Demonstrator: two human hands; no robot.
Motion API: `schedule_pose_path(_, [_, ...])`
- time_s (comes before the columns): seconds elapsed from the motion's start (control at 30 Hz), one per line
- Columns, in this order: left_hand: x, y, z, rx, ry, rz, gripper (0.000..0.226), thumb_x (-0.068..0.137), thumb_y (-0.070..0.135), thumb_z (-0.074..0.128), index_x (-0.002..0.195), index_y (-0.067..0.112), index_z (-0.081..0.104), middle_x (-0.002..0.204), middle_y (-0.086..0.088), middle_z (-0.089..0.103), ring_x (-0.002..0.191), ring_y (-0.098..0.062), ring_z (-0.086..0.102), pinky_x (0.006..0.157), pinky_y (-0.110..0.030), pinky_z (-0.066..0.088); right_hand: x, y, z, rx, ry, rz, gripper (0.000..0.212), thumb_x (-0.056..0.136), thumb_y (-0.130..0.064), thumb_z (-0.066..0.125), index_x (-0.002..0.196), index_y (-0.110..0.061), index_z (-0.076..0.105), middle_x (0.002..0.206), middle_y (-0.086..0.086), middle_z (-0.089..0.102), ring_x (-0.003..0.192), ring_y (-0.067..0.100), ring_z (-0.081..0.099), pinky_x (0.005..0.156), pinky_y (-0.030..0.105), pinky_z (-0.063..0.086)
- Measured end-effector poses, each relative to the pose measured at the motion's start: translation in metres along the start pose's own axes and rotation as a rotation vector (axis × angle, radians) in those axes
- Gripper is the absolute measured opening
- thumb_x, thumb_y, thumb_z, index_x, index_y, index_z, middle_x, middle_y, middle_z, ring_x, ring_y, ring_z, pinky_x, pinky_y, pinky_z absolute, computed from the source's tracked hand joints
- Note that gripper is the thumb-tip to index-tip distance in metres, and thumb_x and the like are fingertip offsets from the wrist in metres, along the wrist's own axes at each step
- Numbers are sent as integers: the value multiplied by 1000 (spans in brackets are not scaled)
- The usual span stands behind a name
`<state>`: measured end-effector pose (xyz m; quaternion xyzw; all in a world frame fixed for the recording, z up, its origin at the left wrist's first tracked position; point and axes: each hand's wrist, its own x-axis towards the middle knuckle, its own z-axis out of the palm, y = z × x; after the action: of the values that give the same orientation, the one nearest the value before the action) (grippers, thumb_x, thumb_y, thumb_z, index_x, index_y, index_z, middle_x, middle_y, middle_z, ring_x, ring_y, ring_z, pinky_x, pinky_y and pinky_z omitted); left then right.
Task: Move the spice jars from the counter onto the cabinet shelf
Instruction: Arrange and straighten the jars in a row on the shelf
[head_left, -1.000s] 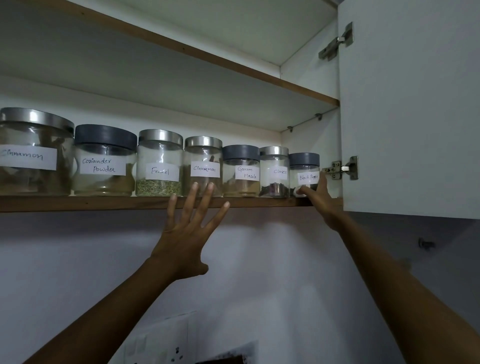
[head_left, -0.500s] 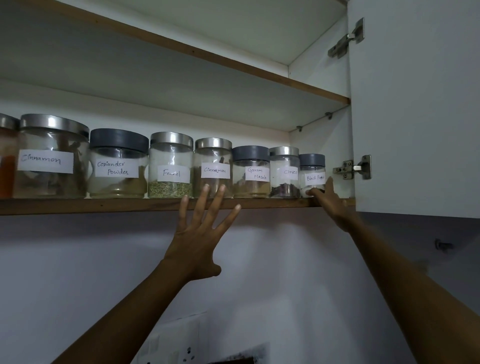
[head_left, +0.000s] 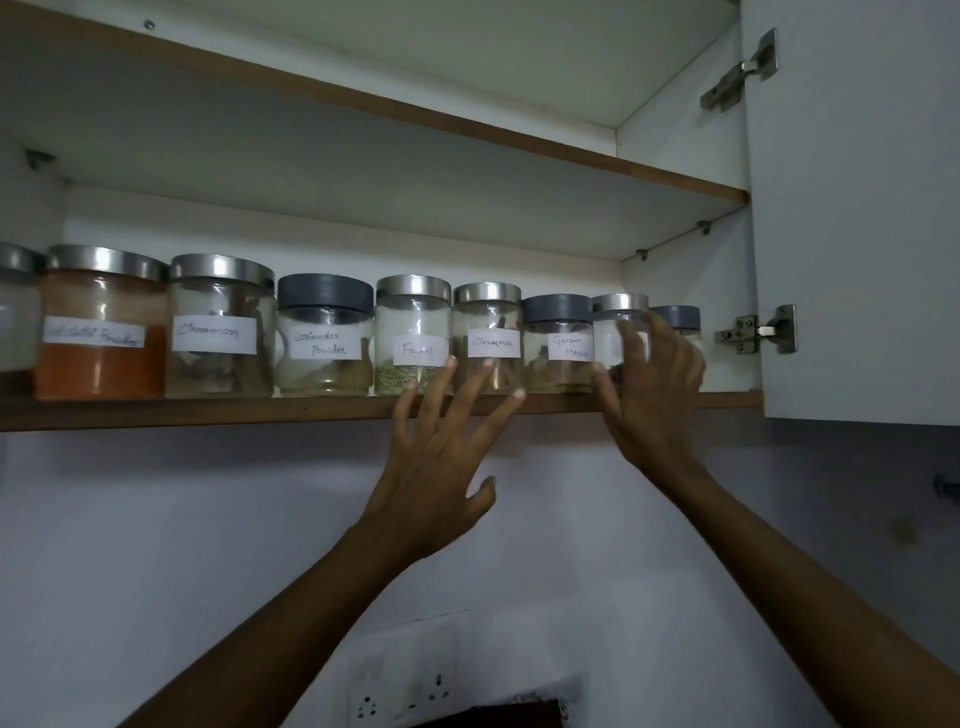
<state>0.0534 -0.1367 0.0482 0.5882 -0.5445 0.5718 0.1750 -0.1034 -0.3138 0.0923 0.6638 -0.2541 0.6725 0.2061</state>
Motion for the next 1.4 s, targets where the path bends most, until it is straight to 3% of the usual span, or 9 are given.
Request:
schedule_pose_path(0.13, [-14,-47,-37,46,63,-25,73,68,38,57,138,25,39,148,-10,35,139,-32,21,109,-51,8,6,-75,-11,-8,5,-261,43,88,-40,43,118,-10,53,127,18,50,117,29,39,101,48,28])
schedule_pose_path(0.23, [-23,-91,-64,90,66,-72,68,67,36,58,133,24,44,144,-10,39,137,-32,22,109,-50,9,11,-127,-21,11,18,-346,38,87,-37,45,111,-9,58,121,16,55,110,29,47,97,45,29])
schedule_pose_path(0.37, [-40,-147,-101,113,105,-164,54,76,35,46,129,23,50,141,-9,43,135,-32,27,108,-49,11,17,-192,-25,70,-8,-374,35,85,-34,47,107,-10,60,117,14,57,107,27,48,96,42,28])
schedule_pose_path(0.47, [-56,-176,-116,88,151,-196,48,76,29,49,124,23,52,137,-7,48,133,-30,30,108,-49,12,18,-234,-25,98,-62,-368,36,85,-35,44,104,-10,60,117,14,57,105,29,50,95,41,27])
schedule_pose_path(0.83, [-91,-245,-133,-40,151,-312,54,74,26,53,128,18,51,143,-10,40,137,-32,24,108,-49,16,16,-322,-8,191,-151,-387,38,84,-35,43,112,-13,55,122,11,53,107,27,51,92,38,28])
schedule_pose_path(1.03, [-90,-263,-131,-66,73,-386,72,75,32,52,142,15,33,155,-11,16,143,-35,5,113,-50,6,24,-348,3,203,-229,-462,65,77,-48,41,130,-11,47,137,12,45,124,27,42,104,43,22])
schedule_pose_path(1.2, [-91,-271,-129,-135,76,-455,84,82,21,60,149,16,9,157,-11,-6,143,-34,-12,114,-47,-1,36,-361,5,191,-344,-539,95,66,-62,41,145,-13,23,152,12,23,141,26,20,111,54,-6])
schedule_pose_path(1.3, [-92,-272,-131,-194,64,-489,83,87,20,56,149,15,1,157,-13,-11,142,-35,-17,115,-49,5,46,-366,-1,133,-399,-578,107,67,-60,57,149,-12,7,154,11,16,143,21,15,109,55,-17])
schedule_pose_path(1.4, [-93,-272,-135,-181,15,-506,80,90,19,52,149,16,-1,156,-12,-15,142,-34,-17,116,-47,8,58,-373,-5,61,-471,-615,113,69,-52,69,149,-12,-1,152,9,21,139,21,23,107,56,-20])
